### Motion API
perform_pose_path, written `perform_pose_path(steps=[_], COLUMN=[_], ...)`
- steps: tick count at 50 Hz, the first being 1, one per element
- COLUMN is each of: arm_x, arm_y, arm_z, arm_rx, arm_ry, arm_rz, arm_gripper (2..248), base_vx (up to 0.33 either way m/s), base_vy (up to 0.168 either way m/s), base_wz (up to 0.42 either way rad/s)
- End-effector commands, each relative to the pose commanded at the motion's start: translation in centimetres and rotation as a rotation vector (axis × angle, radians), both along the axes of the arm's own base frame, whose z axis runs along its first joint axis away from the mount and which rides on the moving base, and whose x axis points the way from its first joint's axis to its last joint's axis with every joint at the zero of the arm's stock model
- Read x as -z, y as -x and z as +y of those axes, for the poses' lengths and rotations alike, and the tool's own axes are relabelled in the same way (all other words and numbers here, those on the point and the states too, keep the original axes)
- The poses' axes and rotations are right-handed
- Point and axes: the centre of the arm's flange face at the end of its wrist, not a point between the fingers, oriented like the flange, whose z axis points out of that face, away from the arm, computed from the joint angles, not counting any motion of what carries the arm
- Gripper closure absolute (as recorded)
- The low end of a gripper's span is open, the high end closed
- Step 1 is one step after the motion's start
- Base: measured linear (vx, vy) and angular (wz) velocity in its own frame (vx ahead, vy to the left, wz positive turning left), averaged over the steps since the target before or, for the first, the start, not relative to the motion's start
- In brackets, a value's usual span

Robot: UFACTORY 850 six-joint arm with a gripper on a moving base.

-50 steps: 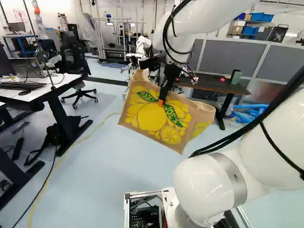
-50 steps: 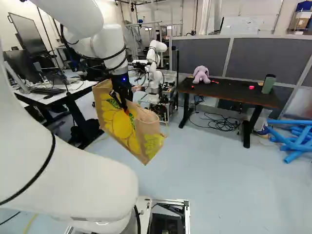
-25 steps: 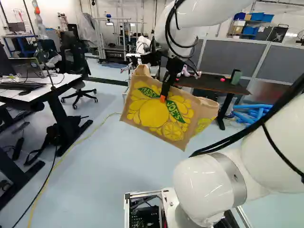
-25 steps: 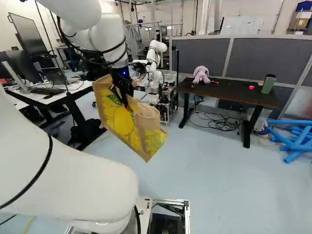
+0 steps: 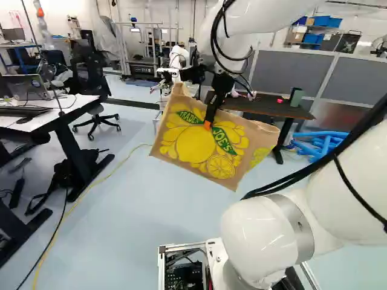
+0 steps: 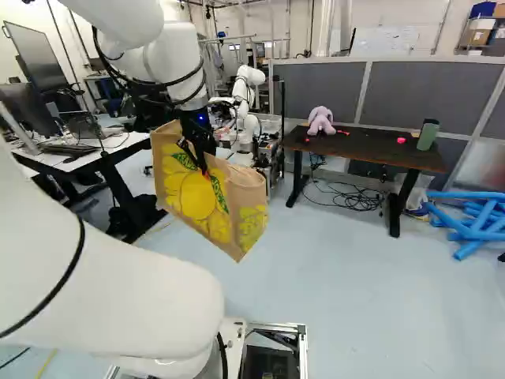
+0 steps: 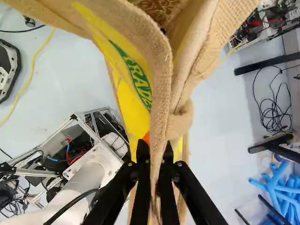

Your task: Pick up the bag on the ground and place it on the table

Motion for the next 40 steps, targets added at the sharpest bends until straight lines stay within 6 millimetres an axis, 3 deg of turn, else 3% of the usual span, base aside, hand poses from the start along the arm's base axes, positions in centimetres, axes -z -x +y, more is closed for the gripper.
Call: perform_pose_path(steps=[40], arm_x=[0.00], arm_y=[0.00], arm_z=[0.00], arm_rx=[0.000], arm_ry=[0.000], arm_rz=[0.000], arm_gripper=[228], base_vx=[0.000], base_vy=[-0.033], base_wz=[-0.162])
